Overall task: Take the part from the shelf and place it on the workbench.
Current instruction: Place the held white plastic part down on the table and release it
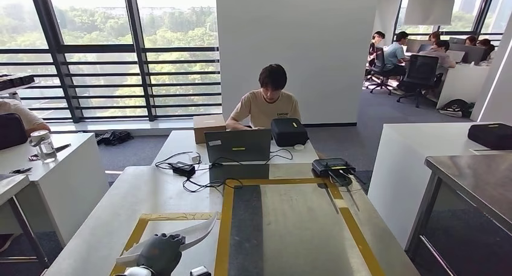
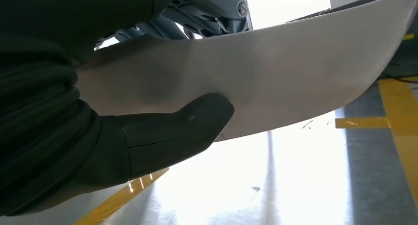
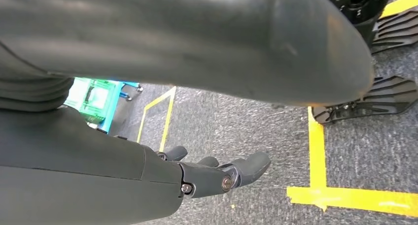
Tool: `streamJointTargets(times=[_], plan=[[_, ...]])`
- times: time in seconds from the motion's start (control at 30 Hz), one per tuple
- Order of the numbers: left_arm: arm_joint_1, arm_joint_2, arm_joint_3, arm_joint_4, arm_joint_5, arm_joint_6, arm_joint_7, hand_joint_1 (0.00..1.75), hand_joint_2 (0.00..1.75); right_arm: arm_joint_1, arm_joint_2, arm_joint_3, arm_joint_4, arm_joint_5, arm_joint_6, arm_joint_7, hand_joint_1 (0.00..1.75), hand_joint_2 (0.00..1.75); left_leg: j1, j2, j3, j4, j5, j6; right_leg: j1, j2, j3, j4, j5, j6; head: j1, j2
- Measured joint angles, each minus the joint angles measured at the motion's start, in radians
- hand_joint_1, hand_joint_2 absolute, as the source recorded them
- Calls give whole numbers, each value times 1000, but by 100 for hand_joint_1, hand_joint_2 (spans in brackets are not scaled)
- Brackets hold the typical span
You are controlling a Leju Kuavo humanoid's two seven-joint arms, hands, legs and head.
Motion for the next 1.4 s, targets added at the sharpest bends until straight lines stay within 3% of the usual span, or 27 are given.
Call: streamJointTargets(times=[0.3,0.73,0.87,1.07,1.2,1.3,1.4], plan=[[-13,130,-14,17,-42,-62,92,175,175,8,-15,-1,0,4,-12,0,0,0,1,-1,2,-2,1,-2,0,-1,0,1,-1,-2,0,0],[-15,159,-15,20,-75,-24,125,175,175,11,-15,-1,0,22,4,0,0,0,1,-2,2,-2,2,-2,0,-2,0,1,-1,-2,0,0],[-15,159,-15,20,-77,17,125,0,175,13,-15,-1,0,25,4,0,0,0,1,-1,2,-2,2,-2,0,-2,0,1,-1,-2,0,0],[15,193,-10,19,-48,108,123,0,175,13,-19,8,0,69,18,0,0,0,1,0,3,-3,1,-3,0,1,1,2,-1,-2,0,0],[95,283,33,9,32,213,48,0,0,13,-32,33,0,114,29,0,0,0,0,5,6,-4,0,-5,0,6,1,2,-2,-3,0,0],[162,360,80,-1,84,265,-45,0,0,11,-45,49,0,126,29,0,0,0,1,5,7,-4,-1,-6,0,5,0,2,-4,-6,0,0],[195,395,115,-6,83,290,-61,0,0,6,-54,57,0,122,30,0,0,0,1,1,7,-4,-1,-6,0,-1,0,2,-5,-7,0,0]])
